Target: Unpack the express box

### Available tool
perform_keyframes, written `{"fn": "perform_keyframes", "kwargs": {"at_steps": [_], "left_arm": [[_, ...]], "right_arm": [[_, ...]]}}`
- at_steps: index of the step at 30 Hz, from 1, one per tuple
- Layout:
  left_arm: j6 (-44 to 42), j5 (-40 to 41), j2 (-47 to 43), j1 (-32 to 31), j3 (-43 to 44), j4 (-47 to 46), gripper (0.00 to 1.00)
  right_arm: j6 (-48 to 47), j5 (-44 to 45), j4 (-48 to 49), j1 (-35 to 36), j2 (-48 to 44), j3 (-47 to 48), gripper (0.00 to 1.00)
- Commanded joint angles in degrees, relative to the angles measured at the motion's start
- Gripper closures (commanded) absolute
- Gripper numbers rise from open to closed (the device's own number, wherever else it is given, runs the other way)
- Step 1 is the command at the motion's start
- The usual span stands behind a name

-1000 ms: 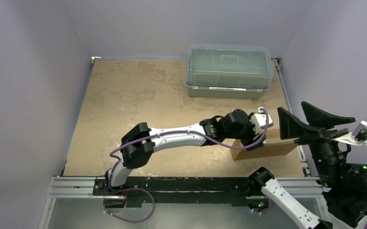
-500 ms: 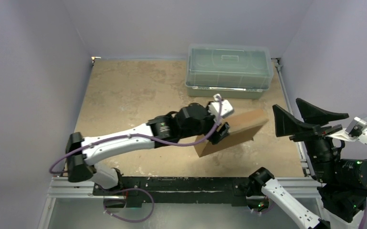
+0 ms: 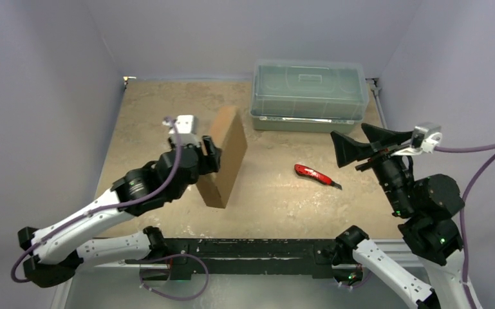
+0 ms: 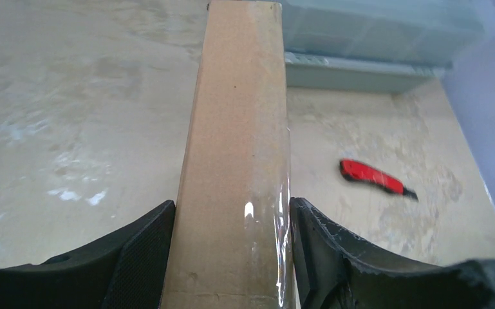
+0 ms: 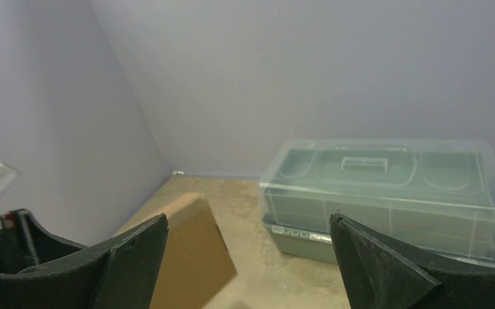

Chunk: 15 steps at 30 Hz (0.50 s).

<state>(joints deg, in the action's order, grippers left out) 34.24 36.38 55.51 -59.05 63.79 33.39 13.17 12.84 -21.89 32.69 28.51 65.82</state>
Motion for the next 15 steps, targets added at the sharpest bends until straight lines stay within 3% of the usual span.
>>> {"fn": "perform_keyframes", "kwargs": {"at_steps": [1,6,10,15], "left_arm": [[14.12,18.63,-9.63,-0.19,-3.17,7.15,0.97],[10.48,24.77,-10.49,-0.24,-6.21,2.70,0.97],[6.50,25.85,-4.31,-0.19,-6.73,-2.42,0.97],[3.98,29.63,5.65,-0.19,-10.43,-9.22,0.98]], "right_arm": [[1.62,-2.61,3.45,0.21,1.55,-2.08,0.01],[2.48,-3.79,2.53,0.19,5.10,-2.78,0.01],[3.13,-5.26,1.24,0.21,8.22,-4.13,0.01],[-0.91,-9.08,5.56,0.14,16.02,-13.40,0.01]]}}
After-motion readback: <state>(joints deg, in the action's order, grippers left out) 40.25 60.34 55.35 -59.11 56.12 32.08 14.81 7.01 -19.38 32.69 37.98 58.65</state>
